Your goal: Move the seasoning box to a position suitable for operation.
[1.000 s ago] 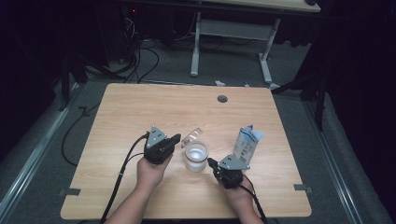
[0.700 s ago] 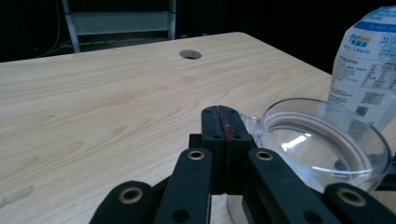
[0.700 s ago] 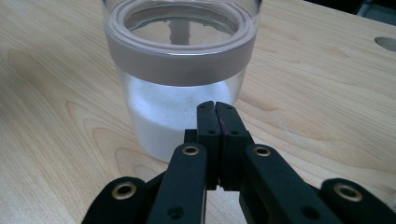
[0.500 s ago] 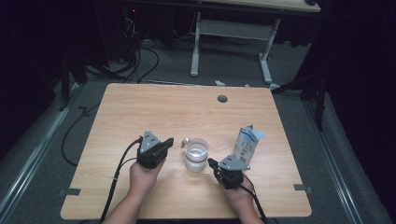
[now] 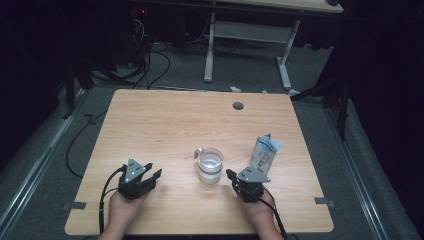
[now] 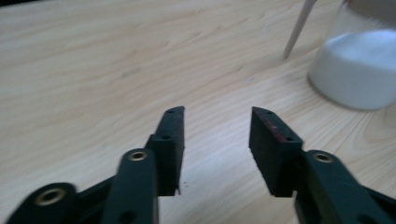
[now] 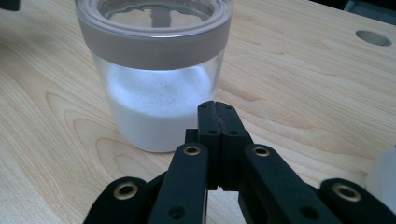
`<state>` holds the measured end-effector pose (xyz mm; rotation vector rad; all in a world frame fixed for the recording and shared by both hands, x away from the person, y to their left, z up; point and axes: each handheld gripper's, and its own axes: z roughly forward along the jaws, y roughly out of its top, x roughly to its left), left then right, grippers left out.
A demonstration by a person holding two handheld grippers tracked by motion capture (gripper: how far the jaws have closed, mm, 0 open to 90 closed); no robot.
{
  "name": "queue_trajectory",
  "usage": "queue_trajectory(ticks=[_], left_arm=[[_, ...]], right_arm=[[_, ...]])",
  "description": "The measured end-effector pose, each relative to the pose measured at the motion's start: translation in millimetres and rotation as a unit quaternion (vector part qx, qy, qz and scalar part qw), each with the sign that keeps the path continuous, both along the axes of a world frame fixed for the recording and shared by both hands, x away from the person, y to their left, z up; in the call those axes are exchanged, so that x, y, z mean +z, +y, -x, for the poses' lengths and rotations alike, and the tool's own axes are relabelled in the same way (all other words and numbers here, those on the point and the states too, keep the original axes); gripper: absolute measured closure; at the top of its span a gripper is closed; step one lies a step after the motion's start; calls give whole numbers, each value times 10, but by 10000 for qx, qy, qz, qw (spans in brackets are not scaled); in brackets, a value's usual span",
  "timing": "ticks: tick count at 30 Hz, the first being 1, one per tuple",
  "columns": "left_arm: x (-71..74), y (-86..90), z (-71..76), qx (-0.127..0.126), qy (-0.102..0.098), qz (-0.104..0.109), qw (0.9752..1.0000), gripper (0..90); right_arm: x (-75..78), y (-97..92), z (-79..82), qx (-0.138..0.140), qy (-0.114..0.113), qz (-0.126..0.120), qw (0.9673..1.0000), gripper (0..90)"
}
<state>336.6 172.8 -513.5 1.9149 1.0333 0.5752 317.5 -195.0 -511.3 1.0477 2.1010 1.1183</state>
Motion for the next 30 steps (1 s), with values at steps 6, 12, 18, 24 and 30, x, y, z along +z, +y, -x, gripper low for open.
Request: queue_trajectory(ticks=[6,12,18,24,30], left_arm=[[-12,108,67,34,-43,-37,10000,459],[-104,149,12,-32,141,130,9998,444],[-83,169,22,-29,152,276,9995,438],[-95,192,28,-24,130,390,9992,423],[-92,202,34,0,87,417,9991,423]], right_arm=[[21,-42,-34,-105,6,-52,9999,900],[32,-50,-113,-310,77,-124,9994,900],[58,-28,-201,-365,65,-66,9993,900],[130,-35,-307,-461,-10,-159,9988,900],[176,50,-351,-374,-80,-167,9991,900]])
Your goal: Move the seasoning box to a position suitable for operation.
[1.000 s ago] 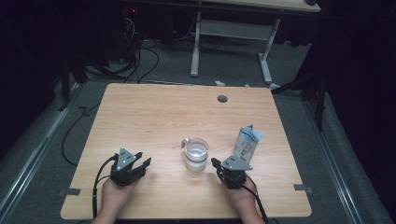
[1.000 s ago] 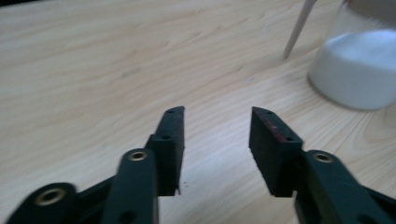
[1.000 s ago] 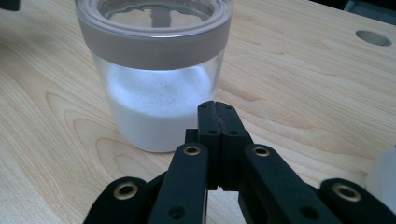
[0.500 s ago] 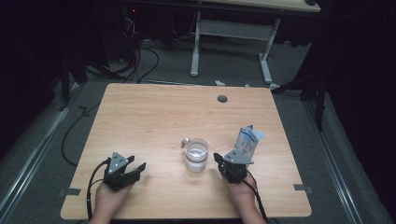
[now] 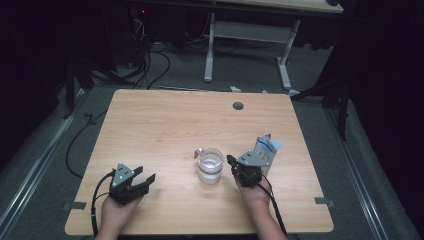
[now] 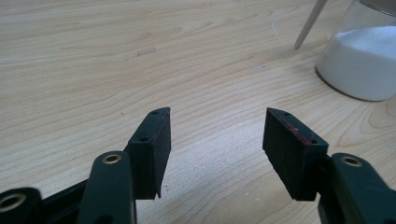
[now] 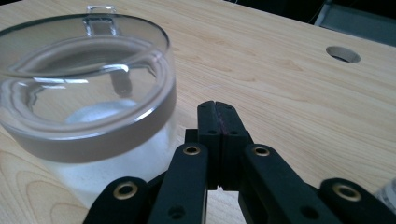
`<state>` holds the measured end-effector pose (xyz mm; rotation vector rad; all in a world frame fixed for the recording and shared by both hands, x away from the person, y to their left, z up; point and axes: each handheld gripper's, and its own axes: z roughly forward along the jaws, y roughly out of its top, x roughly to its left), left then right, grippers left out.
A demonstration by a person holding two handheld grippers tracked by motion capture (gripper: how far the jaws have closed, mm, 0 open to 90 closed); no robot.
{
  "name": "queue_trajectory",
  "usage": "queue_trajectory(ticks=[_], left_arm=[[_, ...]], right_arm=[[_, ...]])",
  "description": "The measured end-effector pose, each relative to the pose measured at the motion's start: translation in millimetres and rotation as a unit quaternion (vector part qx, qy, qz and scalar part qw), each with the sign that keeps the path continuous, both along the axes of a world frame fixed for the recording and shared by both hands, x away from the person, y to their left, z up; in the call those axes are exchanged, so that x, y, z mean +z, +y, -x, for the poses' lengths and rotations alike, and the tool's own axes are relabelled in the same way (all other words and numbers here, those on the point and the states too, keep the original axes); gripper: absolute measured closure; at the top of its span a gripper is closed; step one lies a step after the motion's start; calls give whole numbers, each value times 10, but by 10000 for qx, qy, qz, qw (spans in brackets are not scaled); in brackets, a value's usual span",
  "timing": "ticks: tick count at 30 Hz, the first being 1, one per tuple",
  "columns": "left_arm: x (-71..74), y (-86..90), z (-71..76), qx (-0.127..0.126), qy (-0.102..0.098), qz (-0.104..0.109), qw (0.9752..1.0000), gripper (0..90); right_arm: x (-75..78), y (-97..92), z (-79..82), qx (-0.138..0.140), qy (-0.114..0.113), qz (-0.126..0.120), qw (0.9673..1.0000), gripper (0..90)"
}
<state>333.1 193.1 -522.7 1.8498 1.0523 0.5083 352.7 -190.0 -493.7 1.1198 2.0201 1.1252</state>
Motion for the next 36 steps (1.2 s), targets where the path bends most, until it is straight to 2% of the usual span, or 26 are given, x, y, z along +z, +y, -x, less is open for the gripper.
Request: queue_trajectory(ticks=[10,18,29,36], left_arm=[[-1,24,-4,28,7,10,10000,423],[1,27,13,18,-2,0,10000,422],[3,120,51,125,20,54,9999,422],[0,119,59,141,17,86,9999,422]], right_arm=[[3,82,27,118,-19,10,9999,900],[9,82,75,108,-61,31,9999,900],[-10,117,241,195,-117,11,9997,900],[-19,179,343,382,-137,-25,9992,900]])
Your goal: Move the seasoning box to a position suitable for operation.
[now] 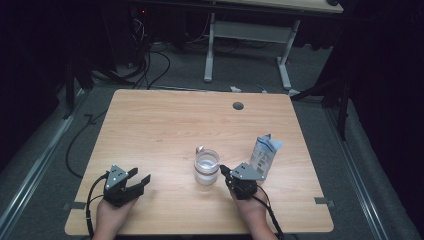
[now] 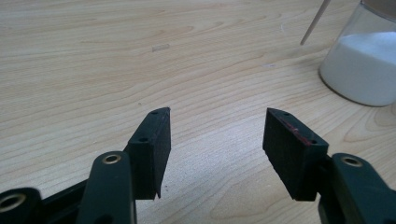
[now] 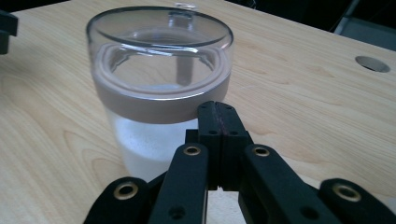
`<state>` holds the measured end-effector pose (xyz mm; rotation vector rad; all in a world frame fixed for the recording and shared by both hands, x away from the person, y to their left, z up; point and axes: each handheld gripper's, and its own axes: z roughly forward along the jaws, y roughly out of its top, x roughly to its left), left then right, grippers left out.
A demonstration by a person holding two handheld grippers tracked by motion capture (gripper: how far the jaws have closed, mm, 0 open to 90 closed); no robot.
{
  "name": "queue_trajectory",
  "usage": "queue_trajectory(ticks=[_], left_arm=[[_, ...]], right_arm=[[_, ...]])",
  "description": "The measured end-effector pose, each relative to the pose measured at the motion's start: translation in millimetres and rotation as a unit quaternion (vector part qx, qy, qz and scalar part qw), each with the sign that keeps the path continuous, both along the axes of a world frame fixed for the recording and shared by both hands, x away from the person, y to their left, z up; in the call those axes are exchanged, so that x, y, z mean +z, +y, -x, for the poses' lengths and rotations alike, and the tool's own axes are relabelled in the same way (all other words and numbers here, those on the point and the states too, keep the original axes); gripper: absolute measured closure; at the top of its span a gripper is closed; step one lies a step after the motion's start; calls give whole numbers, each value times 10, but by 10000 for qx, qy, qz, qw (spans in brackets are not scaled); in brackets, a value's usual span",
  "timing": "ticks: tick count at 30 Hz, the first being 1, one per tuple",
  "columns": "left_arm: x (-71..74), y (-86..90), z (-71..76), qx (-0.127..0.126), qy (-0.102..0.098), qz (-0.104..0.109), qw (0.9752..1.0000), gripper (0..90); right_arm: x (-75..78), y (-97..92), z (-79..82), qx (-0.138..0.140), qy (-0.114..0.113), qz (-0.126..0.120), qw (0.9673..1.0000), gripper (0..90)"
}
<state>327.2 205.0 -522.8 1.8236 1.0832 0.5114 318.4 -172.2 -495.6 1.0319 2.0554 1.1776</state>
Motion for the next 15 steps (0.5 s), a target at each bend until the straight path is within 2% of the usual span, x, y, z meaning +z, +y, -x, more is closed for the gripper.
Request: queue_trajectory(ticks=[3,6,12,15], left_arm=[[-1,-7,1,-9,-8,-10,10000,422],[-1,-5,2,-9,-4,-6,10000,422],[0,14,1,21,2,29,10000,422],[1,29,-3,32,4,38,10000,422]], right_arm=[[6,37,42,109,-38,10,9999,900],[11,29,22,54,-46,-16,10000,900],[8,-6,-203,-205,56,6,9998,900],[17,16,-290,-218,77,7,9997,900]])
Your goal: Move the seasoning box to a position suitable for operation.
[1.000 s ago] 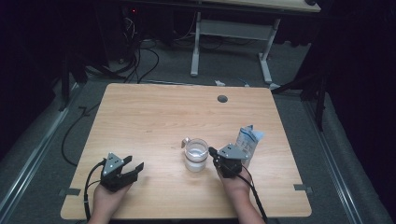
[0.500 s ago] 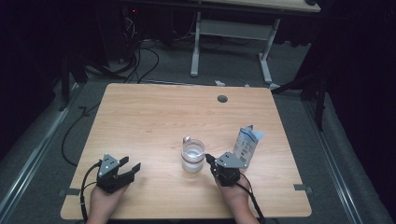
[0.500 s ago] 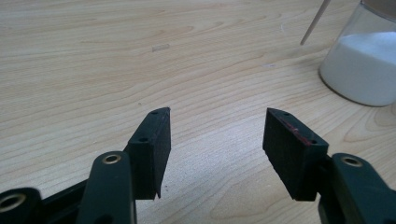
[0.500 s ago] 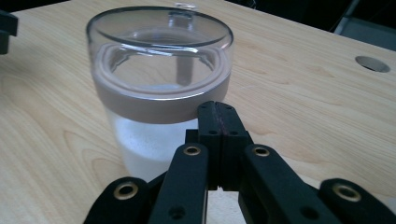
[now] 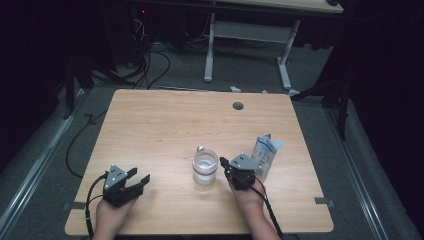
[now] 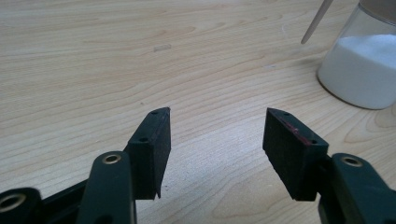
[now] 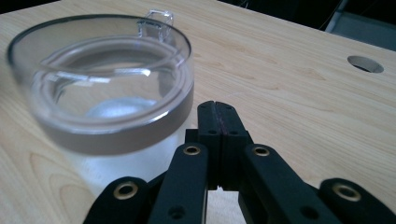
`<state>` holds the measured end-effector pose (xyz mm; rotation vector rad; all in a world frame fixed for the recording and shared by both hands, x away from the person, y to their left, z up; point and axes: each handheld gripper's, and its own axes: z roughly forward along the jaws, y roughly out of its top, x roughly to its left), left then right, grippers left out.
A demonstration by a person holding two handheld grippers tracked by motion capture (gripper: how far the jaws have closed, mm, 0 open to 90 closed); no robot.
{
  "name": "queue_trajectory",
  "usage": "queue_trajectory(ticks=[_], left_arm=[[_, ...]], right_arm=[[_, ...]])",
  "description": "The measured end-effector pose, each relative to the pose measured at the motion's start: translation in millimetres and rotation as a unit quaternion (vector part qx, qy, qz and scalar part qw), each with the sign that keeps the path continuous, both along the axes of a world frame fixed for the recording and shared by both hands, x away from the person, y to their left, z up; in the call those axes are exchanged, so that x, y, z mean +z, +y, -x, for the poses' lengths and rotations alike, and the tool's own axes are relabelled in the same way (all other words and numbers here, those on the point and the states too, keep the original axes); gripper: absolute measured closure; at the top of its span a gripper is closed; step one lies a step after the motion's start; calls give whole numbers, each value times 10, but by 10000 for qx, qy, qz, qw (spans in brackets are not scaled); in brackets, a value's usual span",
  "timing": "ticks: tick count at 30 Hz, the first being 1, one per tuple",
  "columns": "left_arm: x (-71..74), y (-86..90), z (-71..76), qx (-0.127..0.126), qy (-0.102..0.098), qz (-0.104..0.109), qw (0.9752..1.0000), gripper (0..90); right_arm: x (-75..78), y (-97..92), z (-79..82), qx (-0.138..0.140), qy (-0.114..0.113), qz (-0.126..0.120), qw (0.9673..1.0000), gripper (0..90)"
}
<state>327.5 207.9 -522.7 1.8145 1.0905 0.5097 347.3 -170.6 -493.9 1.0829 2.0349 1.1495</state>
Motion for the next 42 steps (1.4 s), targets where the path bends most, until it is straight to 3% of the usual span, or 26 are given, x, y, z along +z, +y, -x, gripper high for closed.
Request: queue_trajectory(ticks=[7,20,42], left_arm=[[0,8,-1,3,7,3,10000,422],[-7,-20,-2,-31,15,-27,10000,422],[-8,-10,-4,-22,21,-20,10000,422]], right_arm=[[27,47,7,39,-60,25,10000,900],[62,87,164,177,-203,25,9996,900],[42,180,254,371,-231,36,9990,900]])
